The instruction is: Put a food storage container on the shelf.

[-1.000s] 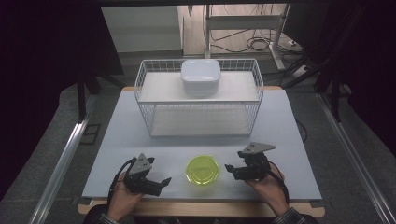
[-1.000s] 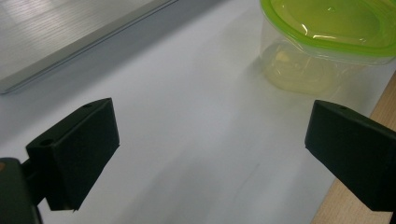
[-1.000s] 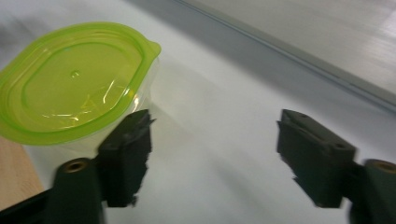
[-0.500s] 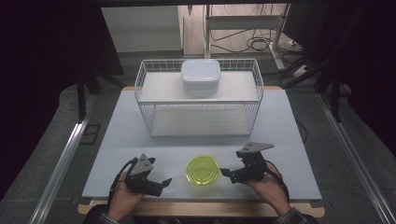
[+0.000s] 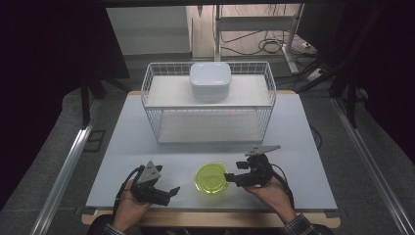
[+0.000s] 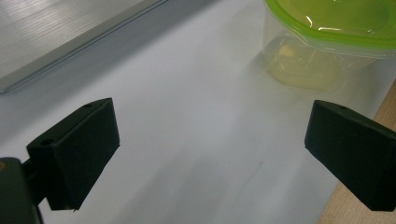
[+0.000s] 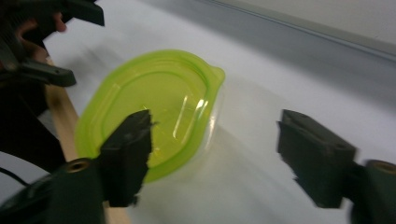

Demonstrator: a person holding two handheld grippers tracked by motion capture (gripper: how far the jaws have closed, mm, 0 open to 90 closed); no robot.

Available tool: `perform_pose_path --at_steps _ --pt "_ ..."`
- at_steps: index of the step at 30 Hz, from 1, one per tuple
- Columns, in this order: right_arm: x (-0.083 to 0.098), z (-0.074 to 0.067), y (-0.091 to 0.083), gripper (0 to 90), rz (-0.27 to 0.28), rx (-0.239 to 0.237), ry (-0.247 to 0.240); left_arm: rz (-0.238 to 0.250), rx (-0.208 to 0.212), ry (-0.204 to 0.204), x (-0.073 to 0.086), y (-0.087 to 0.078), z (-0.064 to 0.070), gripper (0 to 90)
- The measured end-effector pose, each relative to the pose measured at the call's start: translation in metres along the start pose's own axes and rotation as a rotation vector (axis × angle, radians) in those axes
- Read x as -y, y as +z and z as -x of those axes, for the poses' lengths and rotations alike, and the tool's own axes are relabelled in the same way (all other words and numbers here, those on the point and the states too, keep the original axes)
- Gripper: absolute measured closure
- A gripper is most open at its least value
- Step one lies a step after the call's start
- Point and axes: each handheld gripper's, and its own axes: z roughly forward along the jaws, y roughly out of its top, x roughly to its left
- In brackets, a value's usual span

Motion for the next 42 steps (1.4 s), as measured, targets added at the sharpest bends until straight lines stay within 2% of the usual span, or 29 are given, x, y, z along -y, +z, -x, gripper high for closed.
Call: perform_pose_path --at_steps 6,9,11,15,21,24,27,32,37,42 --pt "-0.004 0.004 0.007 46.0 -0.024 -0.062 0.078 0.000 -0.003 0.002 0.000 0.000 0.000 2.9" --pt "-0.005 0.009 0.010 52.3 -0.039 -0.078 0.113 -0.002 -0.003 0.004 0.000 0.000 0.000 2.9" --pt "-0.006 0.014 0.012 57.0 -0.047 -0.107 0.149 -0.004 -0.004 0.004 0.000 0.001 0.001 2.9" --pt "-0.007 0.022 0.016 61.0 -0.051 -0.154 0.186 -0.007 -0.006 0.004 0.000 0.001 0.000 2.9" --pt "-0.010 0.022 0.022 66.5 -0.064 -0.189 0.198 -0.012 -0.009 0.010 0.000 0.001 0.001 2.9" --pt "-0.011 0.024 0.026 73.3 -0.082 -0.188 0.207 -0.008 -0.011 0.007 0.000 0.001 0.001 3.0" --pt "-0.010 0.028 0.028 78.8 -0.093 -0.226 0.238 -0.005 -0.012 0.006 0.000 0.001 0.000 3.0" --pt "-0.012 0.027 0.027 80.3 -0.110 -0.240 0.249 -0.006 -0.015 0.009 0.000 0.001 0.001 3.1" --pt "-0.013 0.027 0.025 81.4 -0.092 -0.278 0.277 -0.003 -0.016 0.010 0.000 0.000 0.000 3.1" --pt "-0.015 0.027 0.021 81.8 -0.074 -0.264 0.273 -0.002 -0.018 0.011 0.000 0.000 0.000 3.1"
